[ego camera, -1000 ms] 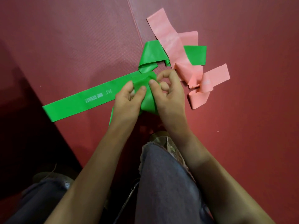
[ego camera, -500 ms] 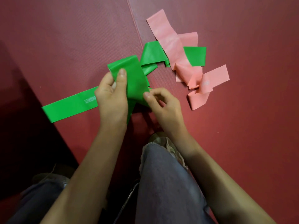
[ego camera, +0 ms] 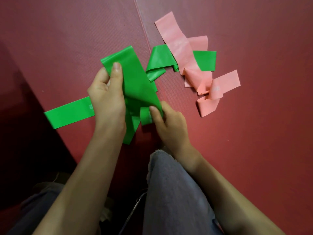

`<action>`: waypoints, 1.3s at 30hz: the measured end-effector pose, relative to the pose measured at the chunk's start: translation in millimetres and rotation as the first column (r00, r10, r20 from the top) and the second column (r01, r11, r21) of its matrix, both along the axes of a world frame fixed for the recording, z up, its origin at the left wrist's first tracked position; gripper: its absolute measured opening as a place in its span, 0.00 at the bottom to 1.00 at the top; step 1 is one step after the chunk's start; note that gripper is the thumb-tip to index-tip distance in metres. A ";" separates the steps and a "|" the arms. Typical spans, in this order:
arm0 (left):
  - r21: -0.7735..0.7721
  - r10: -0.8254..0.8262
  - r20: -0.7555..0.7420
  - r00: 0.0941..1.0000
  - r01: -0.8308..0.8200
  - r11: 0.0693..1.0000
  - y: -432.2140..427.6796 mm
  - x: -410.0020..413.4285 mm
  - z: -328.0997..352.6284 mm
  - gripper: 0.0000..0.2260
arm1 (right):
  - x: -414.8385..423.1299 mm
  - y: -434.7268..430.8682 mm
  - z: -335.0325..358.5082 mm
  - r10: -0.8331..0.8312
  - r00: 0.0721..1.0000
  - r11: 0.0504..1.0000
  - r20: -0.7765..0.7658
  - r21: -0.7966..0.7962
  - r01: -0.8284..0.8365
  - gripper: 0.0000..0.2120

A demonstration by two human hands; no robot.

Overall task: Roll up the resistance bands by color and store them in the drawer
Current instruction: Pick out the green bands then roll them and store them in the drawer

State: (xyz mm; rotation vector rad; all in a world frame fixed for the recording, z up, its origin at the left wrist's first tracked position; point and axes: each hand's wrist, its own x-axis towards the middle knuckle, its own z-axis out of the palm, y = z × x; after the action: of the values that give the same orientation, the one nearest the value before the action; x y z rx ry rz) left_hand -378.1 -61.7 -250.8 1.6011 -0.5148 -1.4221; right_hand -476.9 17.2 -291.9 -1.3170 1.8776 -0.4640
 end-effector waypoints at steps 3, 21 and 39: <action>-0.014 -0.040 0.011 0.999 0.040 0.999 -5.8 -1.7 3.5 0.11 | 12.0 3.2 7.7 -0.089 0.891 0.980 0.444 0.197 -0.001 0.24; 0.082 -0.218 0.086 0.972 0.211 0.974 19.1 1.1 -13.3 0.07 | -25.5 -106.4 -32.0 -0.820 0.423 0.561 0.385 0.685 0.464 0.11; 0.051 -0.557 0.103 0.824 0.555 0.830 22.0 -0.3 -19.4 0.07 | -23.0 -75.4 13.4 -0.444 0.482 0.892 0.755 0.422 0.162 0.14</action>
State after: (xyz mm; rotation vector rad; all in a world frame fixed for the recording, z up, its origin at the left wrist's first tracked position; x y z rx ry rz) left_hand -378.4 -39.7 -270.2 1.6242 -1.1133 -1.7637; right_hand -499.8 -58.3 -278.5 -0.3583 1.2352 -0.7983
